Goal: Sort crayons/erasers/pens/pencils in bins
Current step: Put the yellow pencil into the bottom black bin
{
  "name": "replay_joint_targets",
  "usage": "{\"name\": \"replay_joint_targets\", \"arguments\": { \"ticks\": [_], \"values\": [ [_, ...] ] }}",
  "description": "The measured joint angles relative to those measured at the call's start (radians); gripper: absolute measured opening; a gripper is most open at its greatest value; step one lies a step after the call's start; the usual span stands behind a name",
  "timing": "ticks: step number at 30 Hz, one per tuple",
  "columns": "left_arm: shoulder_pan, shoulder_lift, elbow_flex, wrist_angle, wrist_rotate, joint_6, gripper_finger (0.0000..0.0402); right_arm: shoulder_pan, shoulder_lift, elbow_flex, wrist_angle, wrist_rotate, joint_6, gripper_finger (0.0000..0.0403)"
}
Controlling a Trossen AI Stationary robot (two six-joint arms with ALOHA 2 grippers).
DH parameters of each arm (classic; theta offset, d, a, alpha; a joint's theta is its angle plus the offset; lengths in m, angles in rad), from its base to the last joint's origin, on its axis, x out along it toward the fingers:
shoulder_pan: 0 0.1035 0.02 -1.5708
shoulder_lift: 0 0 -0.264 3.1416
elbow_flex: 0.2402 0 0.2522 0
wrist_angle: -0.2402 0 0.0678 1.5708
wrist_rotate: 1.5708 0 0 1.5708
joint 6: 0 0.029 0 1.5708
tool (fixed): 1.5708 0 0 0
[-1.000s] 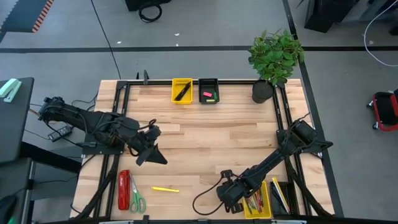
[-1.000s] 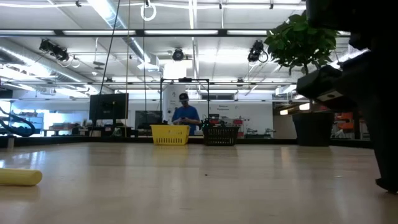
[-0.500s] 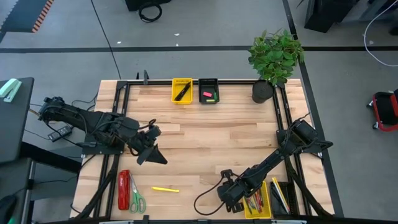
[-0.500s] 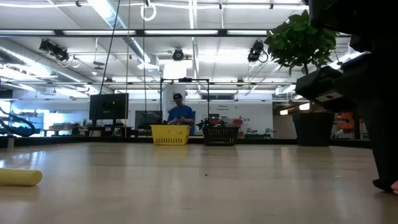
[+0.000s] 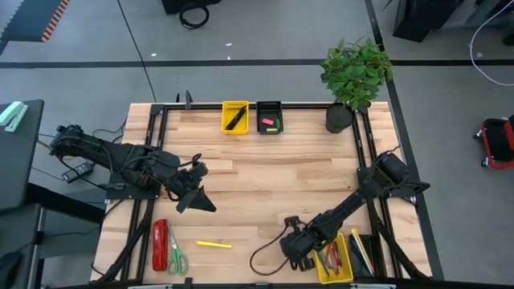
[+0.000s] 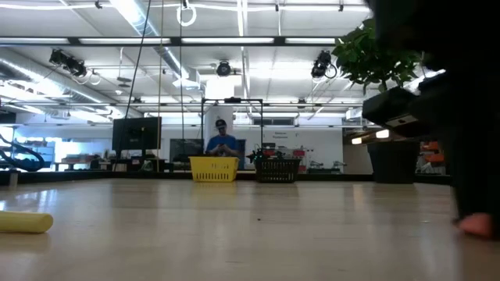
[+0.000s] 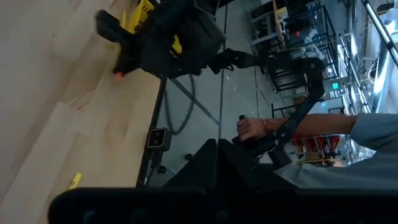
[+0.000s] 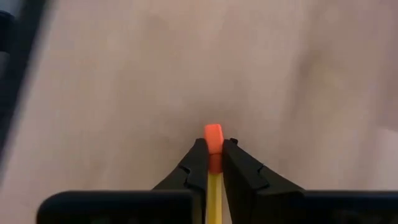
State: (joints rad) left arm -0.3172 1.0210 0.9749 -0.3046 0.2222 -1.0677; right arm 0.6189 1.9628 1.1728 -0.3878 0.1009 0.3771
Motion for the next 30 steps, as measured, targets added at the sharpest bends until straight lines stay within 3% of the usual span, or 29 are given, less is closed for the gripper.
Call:
{"name": "replay_joint_targets", "arguments": {
  "ticks": [5, 13, 17, 22, 25, 30],
  "values": [
    [0.003, 0.0, 0.0, 0.002, 0.0, 0.088, 0.0017, -0.055, -0.069, 0.021, -0.098, 0.054, 0.006, 0.0038],
    [0.048, 0.0, 0.0, 0.006, 0.0, 0.204, 0.0017, -0.131, -0.305, 0.027, -0.299, 0.153, 0.125, 0.0038],
    [0.071, 0.0, 0.0, 0.005, 0.0, 0.278, 0.0029, -0.146, -0.444, 0.026, -0.436, 0.225, 0.397, 0.0038],
    [0.096, 0.0, 0.0, 0.005, 0.0, 0.354, 0.0027, -0.092, -0.573, 0.024, -0.541, 0.421, 0.799, 0.0038],
    [0.109, 0.0, 0.0, 0.005, 0.0, 0.379, 0.002, -0.011, -0.592, 0.008, -0.626, 0.475, 1.017, 0.0038],
    [0.119, 0.0, 0.0, 0.003, 0.0, 0.384, 0.0014, 0.141, -0.544, -0.005, -0.72, 0.475, 1.302, 0.0038]
  ]
}}
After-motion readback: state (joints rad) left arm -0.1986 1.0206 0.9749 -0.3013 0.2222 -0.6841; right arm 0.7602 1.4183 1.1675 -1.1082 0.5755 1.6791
